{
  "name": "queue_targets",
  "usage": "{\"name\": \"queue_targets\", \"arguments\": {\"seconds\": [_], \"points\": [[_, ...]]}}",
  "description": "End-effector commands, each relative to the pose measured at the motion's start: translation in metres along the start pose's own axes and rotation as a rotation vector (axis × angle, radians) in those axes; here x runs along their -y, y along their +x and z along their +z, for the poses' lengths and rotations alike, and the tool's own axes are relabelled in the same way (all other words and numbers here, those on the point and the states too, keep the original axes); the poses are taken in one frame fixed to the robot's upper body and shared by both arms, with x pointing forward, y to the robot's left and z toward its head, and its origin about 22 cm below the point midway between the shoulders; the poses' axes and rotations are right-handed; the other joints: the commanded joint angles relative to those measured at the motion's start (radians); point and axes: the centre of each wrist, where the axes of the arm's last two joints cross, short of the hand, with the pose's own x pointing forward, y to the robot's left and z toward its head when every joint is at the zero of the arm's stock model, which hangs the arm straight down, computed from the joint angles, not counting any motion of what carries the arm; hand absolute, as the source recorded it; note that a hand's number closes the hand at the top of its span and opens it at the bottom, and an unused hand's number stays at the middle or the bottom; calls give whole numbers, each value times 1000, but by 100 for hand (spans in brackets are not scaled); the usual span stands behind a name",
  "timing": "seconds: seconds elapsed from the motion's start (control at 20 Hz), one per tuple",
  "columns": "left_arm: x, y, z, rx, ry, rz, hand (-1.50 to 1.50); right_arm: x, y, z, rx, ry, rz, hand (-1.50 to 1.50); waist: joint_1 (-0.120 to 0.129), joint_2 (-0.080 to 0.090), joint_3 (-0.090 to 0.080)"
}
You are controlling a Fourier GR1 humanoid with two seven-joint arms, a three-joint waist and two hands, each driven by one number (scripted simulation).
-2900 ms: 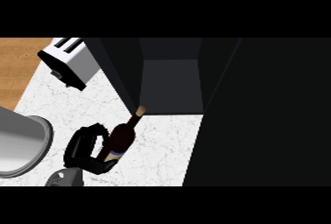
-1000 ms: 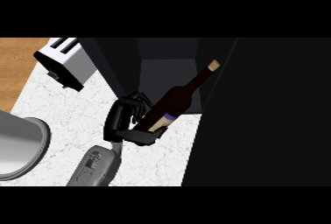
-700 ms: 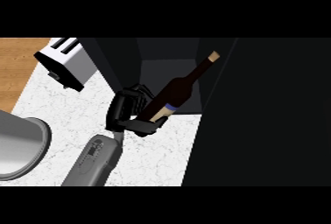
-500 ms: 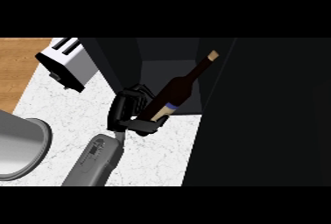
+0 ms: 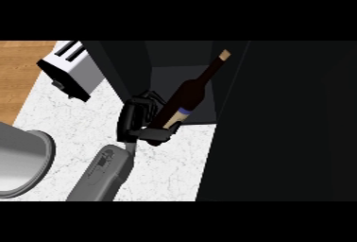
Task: Pick up the wine, place it into the cabinet and close the cabinet
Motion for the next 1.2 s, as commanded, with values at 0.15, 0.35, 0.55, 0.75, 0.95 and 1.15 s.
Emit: {"name": "queue_targets", "arguments": {"seconds": [0.15, 0.35, 0.55, 0.75, 0.95, 1.15], "points": [[29, 19, -50, -73, -41, 14, 150, 2, 26, 11, 34, 14, -111, -150, -32, 30, -10], [37, 15, -47, -82, -35, -95, 150, -2, 25, 10, 40, 29, -122, -150, -52, 34, -11], [39, 10, -41, -143, 13, -169, 150, -3, 23, 13, 38, 47, -131, -150, -80, 35, -9], [25, 16, -46, -153, 85, -113, 150, -2, 22, 14, 54, 65, -127, -150, -89, 40, -9], [22, 22, -48, -189, 110, -88, 150, -3, 20, 14, 35, 77, -133, -150, -91, 40, -10], [15, 17, -43, -186, 156, -102, 150, -3, 18, 11, 41, 65, -131, -150, -114, 51, -11]]}}
